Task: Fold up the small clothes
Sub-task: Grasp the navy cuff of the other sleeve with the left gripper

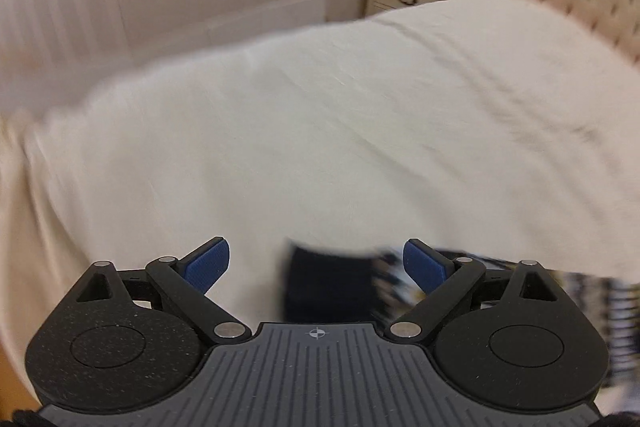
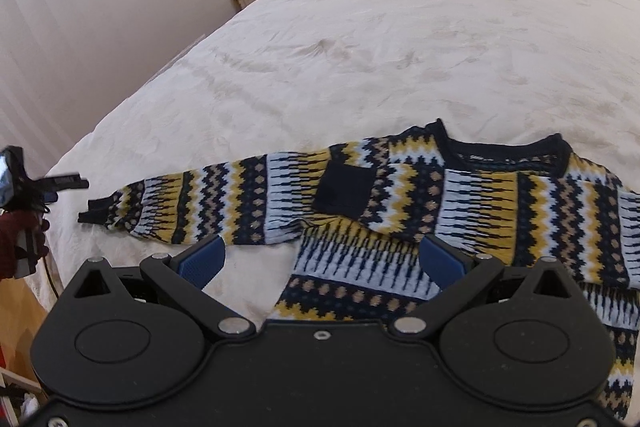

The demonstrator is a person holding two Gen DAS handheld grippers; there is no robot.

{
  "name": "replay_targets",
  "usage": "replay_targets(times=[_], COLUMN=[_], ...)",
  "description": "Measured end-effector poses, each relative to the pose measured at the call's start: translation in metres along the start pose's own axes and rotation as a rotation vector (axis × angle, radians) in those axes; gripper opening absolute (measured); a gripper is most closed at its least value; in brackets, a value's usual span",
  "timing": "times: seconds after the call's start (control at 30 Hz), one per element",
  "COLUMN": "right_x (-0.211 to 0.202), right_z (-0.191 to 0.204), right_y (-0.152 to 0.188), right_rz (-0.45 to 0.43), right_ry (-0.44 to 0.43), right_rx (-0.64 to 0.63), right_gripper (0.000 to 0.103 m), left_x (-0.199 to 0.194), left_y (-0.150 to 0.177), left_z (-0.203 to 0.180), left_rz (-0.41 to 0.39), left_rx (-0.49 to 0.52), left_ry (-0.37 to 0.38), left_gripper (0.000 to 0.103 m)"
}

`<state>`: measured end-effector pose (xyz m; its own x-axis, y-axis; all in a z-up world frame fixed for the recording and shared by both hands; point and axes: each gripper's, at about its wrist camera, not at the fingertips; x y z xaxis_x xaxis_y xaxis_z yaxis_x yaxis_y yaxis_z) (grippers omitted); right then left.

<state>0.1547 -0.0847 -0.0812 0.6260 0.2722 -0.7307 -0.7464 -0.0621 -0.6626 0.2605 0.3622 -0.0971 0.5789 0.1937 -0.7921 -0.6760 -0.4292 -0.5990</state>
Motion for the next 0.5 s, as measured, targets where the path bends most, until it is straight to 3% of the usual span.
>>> replay_targets(times=[0.23, 0.37, 0.5], right_x=[0.014, 0.013, 0.011], right_z=[0.006, 0.005, 0.001], right_y=[-0.003, -0.004, -0.002], right_rz=[0.039, 0.044, 0.053], right_ry=[-0.028, -0.022, -0.016], right_rx=[-0.021, -0.027, -0.013], right_gripper=[0.103, 0.103, 0.103], left_x=[0.020, 0.053, 0.069], left_y=[0.048, 0.041, 0.030], left_z=[-0.004, -0.004, 0.007], left_rz=[0.121, 0.125, 0.141], left_rx=[-0.078, -0.128, -0.276], left_ry=[0.136, 0.151, 0.181], left_gripper=[0.095, 0.095, 0.094])
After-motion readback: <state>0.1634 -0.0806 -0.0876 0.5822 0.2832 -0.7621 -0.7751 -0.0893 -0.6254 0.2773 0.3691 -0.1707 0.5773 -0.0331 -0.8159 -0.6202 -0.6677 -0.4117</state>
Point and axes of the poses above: each gripper's, at about its wrist camera, not at the fingertips, and x roughly the way its jaws point, z to its left, y to its underside, and after that the axes turned 7 degrees about -x, right-handed
